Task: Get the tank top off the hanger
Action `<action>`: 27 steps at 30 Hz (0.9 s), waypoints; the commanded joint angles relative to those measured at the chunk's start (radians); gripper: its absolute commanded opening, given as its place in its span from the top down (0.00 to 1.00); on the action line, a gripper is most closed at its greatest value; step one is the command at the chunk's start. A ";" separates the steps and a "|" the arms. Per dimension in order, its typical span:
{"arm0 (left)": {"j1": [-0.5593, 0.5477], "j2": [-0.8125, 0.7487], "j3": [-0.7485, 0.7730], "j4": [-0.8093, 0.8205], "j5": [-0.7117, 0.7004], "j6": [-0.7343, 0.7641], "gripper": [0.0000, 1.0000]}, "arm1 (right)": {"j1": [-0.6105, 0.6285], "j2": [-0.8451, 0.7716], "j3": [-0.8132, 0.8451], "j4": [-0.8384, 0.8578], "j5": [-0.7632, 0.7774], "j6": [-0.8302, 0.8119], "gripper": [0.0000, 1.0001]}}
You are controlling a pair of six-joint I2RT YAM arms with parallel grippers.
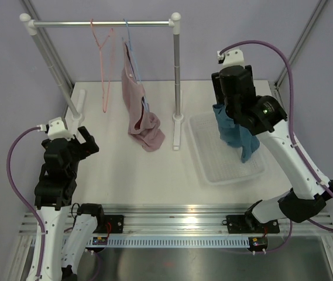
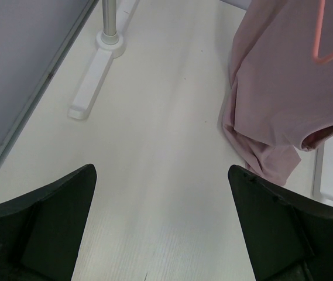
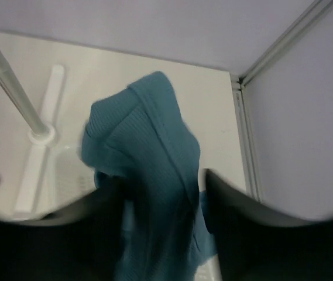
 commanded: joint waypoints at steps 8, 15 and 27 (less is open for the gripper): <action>0.001 0.021 0.059 -0.003 -0.102 -0.001 0.01 | -0.048 -0.082 -0.136 0.048 0.044 0.064 0.00; 0.001 0.032 0.186 -0.124 -0.138 -0.030 0.01 | -0.051 -0.206 -0.251 0.008 -0.065 0.158 0.00; -0.007 0.009 0.349 -0.285 0.033 0.062 0.01 | -0.051 -0.655 -0.625 -0.021 -0.191 0.256 0.00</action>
